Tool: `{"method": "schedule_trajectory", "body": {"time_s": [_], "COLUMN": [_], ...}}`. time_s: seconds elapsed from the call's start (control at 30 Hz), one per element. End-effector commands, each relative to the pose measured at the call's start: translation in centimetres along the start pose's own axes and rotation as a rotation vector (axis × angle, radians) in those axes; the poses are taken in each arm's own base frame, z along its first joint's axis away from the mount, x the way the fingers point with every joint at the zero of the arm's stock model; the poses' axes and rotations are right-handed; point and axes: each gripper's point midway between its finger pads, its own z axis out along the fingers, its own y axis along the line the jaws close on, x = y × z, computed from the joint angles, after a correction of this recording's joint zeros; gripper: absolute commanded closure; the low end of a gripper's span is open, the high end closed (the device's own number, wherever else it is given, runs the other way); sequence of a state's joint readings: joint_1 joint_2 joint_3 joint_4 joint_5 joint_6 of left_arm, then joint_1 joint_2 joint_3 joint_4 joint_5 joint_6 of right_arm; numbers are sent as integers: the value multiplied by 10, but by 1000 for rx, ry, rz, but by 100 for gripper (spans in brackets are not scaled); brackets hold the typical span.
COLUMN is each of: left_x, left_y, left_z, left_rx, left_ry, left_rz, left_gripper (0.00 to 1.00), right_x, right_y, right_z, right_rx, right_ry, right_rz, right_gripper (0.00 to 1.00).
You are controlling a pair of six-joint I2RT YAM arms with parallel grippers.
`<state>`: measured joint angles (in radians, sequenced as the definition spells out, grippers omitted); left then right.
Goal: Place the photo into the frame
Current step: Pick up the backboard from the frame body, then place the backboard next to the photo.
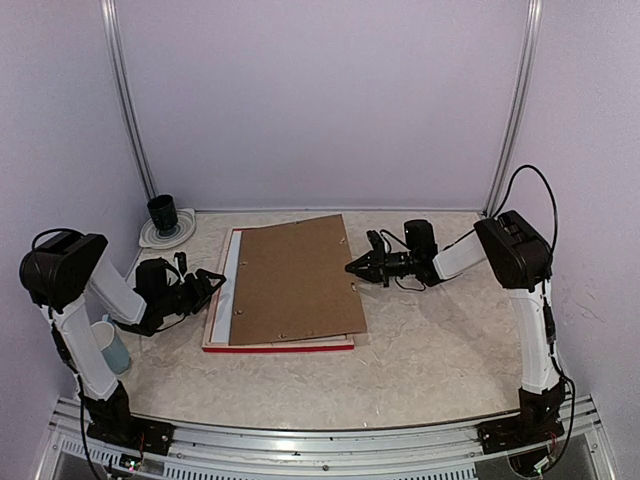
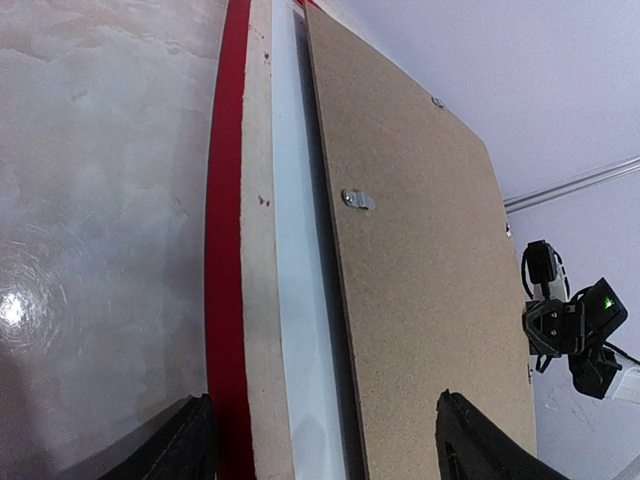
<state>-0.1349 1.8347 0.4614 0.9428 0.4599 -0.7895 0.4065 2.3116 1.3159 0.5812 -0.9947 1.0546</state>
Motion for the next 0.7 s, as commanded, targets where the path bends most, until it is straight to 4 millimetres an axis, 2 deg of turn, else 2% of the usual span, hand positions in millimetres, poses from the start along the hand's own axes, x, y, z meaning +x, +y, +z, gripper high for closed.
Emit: {"method": "schedule_trajectory", "body": {"time_s": [0.0,0.33,0.67], "left_x": [10,8,8], "left_y": [-4,-7,-8], "left_z": [4,2,3], "left_rx": [25,28,35], "left_ry": [42,36,38], "left_rz": [-10,-8,-8], "left_gripper": [26,26,26], "right_x": [-9,-9,-6], "right_y": [-5,-23,-21], "right_z": [4,5,18], "right_rx": [5,64,103], "right_ry": [-89,-99,-59], "right_rz": [-64,-33,-59], "right_gripper": [100,100,100]}}
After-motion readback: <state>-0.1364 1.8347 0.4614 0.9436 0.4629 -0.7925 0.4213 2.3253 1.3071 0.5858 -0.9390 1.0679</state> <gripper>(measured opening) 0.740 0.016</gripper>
